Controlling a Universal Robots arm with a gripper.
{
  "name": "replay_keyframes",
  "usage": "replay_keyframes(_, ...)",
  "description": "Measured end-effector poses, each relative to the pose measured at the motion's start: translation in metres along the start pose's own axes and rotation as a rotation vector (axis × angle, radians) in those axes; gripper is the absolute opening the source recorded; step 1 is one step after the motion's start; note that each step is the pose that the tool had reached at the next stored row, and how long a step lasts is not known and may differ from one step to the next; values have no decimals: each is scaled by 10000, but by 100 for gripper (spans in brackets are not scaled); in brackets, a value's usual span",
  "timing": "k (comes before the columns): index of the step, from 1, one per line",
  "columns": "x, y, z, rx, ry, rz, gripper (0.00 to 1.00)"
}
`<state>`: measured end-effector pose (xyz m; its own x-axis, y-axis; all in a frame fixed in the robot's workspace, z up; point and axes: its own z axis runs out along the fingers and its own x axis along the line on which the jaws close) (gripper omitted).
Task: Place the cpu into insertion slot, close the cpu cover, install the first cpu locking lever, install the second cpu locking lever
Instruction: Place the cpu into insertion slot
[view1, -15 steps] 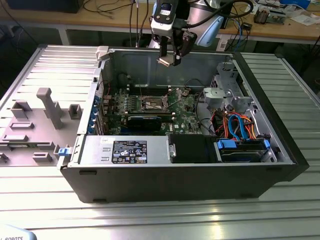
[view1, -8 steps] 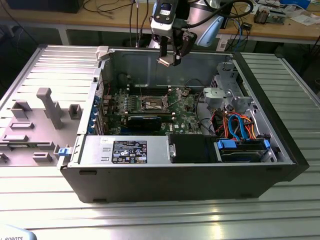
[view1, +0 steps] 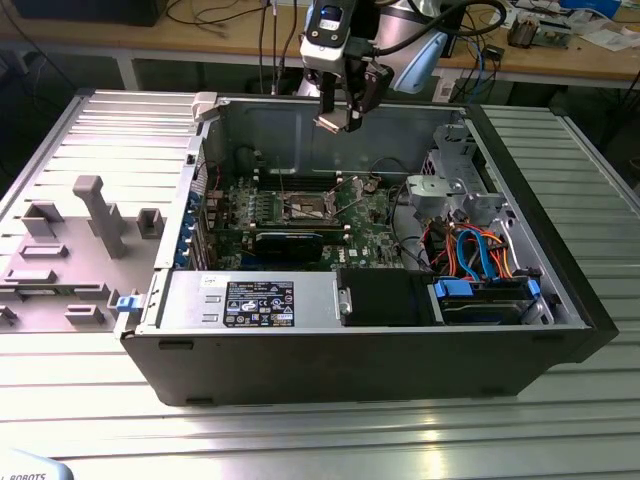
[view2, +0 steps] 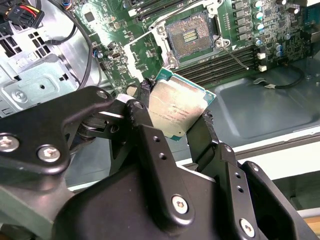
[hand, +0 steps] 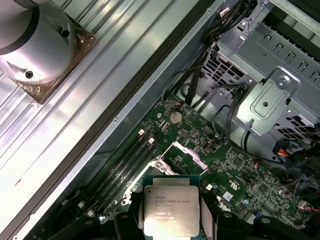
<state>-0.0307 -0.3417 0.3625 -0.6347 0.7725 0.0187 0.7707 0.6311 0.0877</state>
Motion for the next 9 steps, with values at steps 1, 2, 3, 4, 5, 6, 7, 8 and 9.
replay_keyframes(1, 0, 0, 0, 0, -2, 13, 54)
replay_keyframes(2, 0, 0, 0, -1, -2, 22, 54)
replay_keyframes(3, 0, 0, 0, -1, -3, 34, 54)
replay_keyframes(4, 0, 0, 0, -1, -4, 42, 54)
replay_keyframes(5, 0, 0, 0, -1, -4, 48, 54)
replay_keyframes(6, 0, 0, 0, -1, -5, 53, 54)
replay_keyframes(7, 0, 0, 0, -1, -5, 57, 54)
replay_keyframes(8, 0, 0, 0, -1, -6, 63, 54)
replay_keyframes(9, 0, 0, 1, -1, -6, 68, 54)
